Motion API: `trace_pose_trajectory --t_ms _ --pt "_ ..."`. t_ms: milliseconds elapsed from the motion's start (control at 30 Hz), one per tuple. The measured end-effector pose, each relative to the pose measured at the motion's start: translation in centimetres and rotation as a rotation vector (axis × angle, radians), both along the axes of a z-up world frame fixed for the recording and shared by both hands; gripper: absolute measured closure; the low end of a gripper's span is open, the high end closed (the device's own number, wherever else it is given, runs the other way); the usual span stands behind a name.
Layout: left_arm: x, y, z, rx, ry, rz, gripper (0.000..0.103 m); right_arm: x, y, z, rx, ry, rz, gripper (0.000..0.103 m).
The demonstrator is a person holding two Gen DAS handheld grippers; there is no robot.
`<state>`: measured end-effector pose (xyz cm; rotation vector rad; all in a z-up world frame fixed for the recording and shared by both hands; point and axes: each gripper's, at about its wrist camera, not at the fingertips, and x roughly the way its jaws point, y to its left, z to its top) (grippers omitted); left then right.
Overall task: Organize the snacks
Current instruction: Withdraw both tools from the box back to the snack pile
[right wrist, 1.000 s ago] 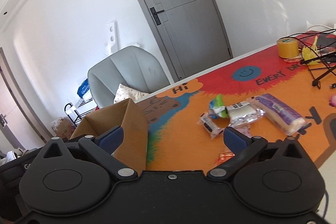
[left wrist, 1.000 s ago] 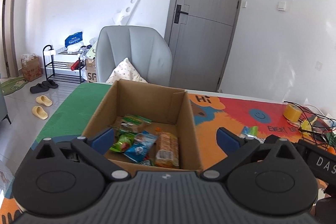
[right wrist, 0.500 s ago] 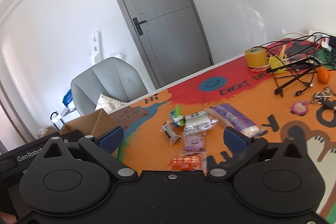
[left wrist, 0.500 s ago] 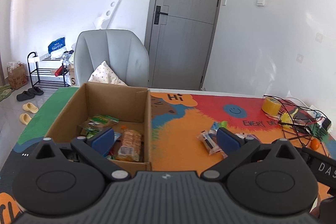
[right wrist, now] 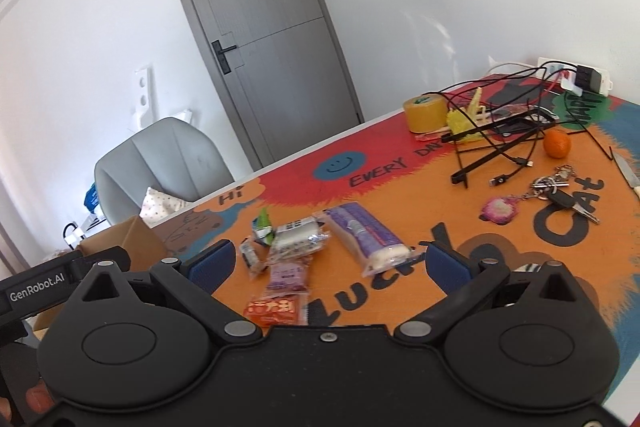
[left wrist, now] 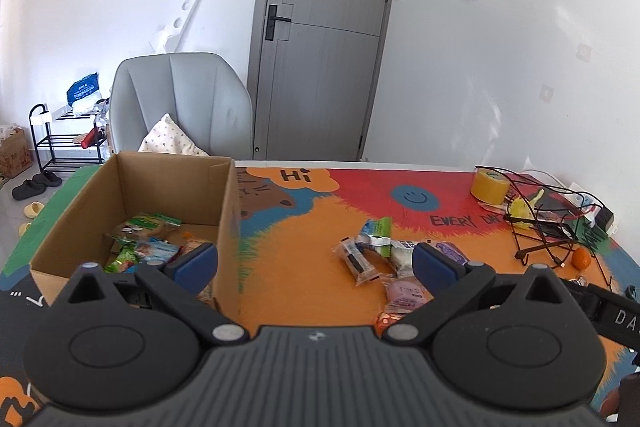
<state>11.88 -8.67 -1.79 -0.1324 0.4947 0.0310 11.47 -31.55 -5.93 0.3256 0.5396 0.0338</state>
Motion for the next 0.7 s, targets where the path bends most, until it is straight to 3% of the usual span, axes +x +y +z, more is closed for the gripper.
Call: trace_pose_trajectory --t_ms 700 --pt "3.6 -4.5 -4.4 0.028 0.094 -0.086 0.000 2.0 -4.5 -4.3 0.050 0.078 -0.069 0.002"
